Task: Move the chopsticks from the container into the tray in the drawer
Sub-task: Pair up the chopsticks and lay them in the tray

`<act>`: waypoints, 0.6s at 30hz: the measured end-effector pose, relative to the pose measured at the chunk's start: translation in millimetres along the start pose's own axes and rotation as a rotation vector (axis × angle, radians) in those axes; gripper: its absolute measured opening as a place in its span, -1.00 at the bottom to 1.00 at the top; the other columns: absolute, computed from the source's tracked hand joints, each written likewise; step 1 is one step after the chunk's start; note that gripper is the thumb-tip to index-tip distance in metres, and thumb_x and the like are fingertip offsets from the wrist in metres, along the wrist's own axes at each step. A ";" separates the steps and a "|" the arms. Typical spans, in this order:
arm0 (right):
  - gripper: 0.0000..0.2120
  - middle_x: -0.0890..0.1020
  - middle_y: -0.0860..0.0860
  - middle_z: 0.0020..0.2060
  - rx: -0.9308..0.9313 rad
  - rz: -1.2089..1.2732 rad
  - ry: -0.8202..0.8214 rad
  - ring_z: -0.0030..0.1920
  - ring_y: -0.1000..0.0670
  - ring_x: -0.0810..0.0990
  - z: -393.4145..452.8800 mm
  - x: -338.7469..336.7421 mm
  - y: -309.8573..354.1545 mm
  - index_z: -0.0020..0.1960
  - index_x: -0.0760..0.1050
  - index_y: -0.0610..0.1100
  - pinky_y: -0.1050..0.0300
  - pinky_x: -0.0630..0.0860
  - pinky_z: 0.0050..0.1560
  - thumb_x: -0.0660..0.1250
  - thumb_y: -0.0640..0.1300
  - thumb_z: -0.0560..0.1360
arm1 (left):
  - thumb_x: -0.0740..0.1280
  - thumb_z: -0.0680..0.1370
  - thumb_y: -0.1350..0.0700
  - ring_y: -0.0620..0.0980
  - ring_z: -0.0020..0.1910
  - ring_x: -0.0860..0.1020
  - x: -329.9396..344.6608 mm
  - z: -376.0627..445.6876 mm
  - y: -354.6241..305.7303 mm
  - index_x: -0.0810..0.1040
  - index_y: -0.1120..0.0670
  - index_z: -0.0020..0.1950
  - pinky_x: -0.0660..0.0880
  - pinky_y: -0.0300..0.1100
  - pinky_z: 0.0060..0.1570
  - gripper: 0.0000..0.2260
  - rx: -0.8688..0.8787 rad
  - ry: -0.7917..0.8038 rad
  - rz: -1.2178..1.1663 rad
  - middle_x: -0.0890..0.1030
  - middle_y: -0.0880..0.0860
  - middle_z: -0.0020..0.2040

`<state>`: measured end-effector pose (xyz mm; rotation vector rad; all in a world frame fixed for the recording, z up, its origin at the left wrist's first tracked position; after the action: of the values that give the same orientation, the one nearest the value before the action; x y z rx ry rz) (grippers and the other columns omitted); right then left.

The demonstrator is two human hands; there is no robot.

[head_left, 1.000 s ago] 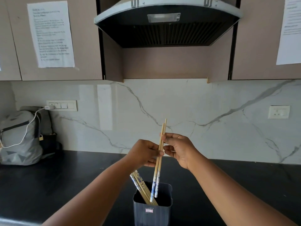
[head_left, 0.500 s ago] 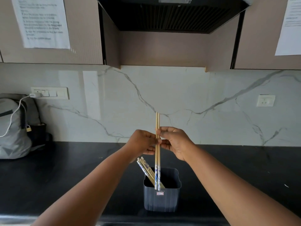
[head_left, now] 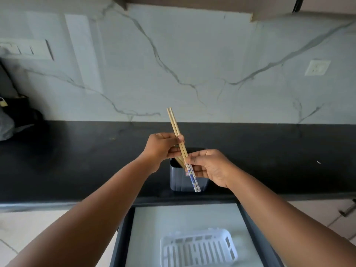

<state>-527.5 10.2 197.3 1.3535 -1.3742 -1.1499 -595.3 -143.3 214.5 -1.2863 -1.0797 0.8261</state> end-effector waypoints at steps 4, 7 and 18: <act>-0.91 0.73 -0.15 -0.23 0.061 -0.028 0.000 -0.20 -0.10 0.71 -0.6 -2.9 -37.0 -0.07 0.65 -0.23 0.12 0.62 -0.26 0.48 -0.29 0.42 | 0.46 0.48 0.14 0.06 -0.18 0.70 -1.8 -3.6 34.7 0.66 0.20 -0.09 0.60 -0.22 -0.28 -0.88 -0.051 0.074 0.058 0.72 0.16 -0.16; -0.94 0.72 -0.14 -0.25 0.081 -0.130 0.030 -0.22 -0.07 0.71 -4.1 -11.3 -62.5 -0.10 0.66 -0.20 0.13 0.62 -0.23 0.47 -0.26 0.43 | 0.39 0.51 -0.10 0.02 -0.18 0.70 -8.3 -10.0 52.0 0.70 0.03 -0.20 0.64 -0.16 -0.22 -0.75 0.001 0.105 0.286 0.72 0.05 -0.18; -0.78 0.53 0.11 -0.32 0.178 -1.172 0.396 -0.32 0.08 0.50 -23.6 -54.0 -182.0 -0.31 0.51 0.11 0.20 0.40 -0.35 0.27 -0.10 0.49 | -0.11 0.53 -0.40 0.15 0.43 0.32 -82.7 -8.8 123.8 0.53 0.01 0.30 0.33 0.03 0.34 -0.31 0.194 0.007 1.432 0.47 0.12 0.38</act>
<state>-466.2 66.2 24.9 2.4780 -0.3076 -1.3327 -601.7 -206.8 79.7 -1.8063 0.1294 1.8791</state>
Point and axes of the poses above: each hand's wrist, its own z-axis towards the middle knuckle, its own x-axis out of the palm, y = z × x, the point moved 3 cm from there along z, towards the middle knuckle
